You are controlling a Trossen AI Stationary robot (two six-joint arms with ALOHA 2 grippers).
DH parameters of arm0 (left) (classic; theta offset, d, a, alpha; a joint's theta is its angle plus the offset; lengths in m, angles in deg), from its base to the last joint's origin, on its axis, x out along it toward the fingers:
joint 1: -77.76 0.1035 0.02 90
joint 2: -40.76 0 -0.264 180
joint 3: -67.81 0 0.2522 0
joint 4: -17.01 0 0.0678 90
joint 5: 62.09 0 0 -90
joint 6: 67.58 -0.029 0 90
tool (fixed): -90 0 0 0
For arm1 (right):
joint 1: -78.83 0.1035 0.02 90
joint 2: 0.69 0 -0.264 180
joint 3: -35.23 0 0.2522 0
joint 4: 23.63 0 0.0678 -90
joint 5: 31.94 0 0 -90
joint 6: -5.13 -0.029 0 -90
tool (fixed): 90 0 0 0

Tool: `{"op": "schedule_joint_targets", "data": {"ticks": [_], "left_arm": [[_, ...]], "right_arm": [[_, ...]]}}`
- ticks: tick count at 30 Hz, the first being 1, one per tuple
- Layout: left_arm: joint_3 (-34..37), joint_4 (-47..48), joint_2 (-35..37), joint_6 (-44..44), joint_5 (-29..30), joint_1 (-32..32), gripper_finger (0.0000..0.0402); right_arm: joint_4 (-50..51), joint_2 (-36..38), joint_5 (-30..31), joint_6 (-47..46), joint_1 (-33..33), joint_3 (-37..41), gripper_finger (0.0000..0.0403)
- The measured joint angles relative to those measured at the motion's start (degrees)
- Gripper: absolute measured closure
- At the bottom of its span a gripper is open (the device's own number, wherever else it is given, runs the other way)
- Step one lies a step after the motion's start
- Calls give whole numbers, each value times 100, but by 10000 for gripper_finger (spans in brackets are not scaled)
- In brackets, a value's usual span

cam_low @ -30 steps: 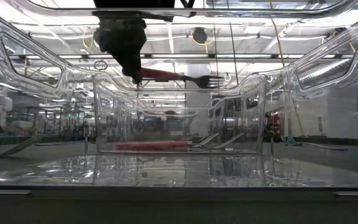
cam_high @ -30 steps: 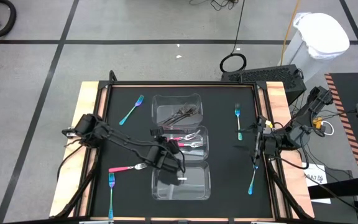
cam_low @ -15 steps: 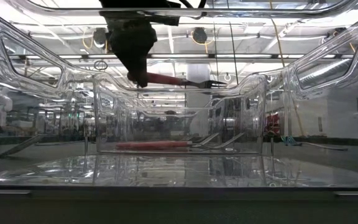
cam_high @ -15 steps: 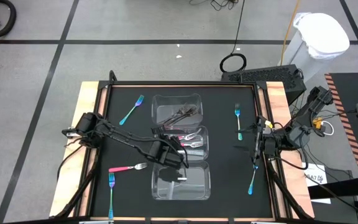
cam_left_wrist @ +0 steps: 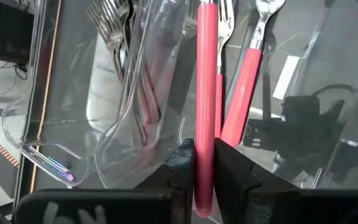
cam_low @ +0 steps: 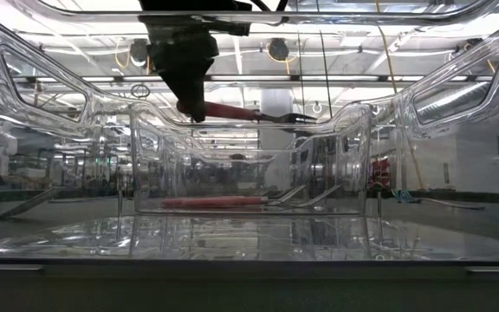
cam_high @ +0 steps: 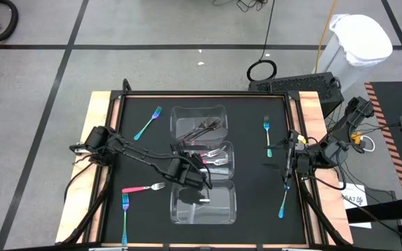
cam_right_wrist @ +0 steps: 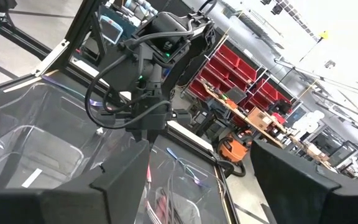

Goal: Sort silverware by color (type)
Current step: Put the right pink fork into the middle transparent bin, then put the pink fork into the middle transparent bin

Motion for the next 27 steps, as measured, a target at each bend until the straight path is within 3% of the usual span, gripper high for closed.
{"op": "schedule_joint_targets", "data": {"ticks": [12, 27], "left_arm": [[0, -254, 0, 47, 167, 0, 291], [-66, -262, -2, 314, 150, -203, 287]], "right_arm": [[0, 2, 0, 3, 0, 0, 129], [0, 2, -2, 27, -2, 0, 129]]}}
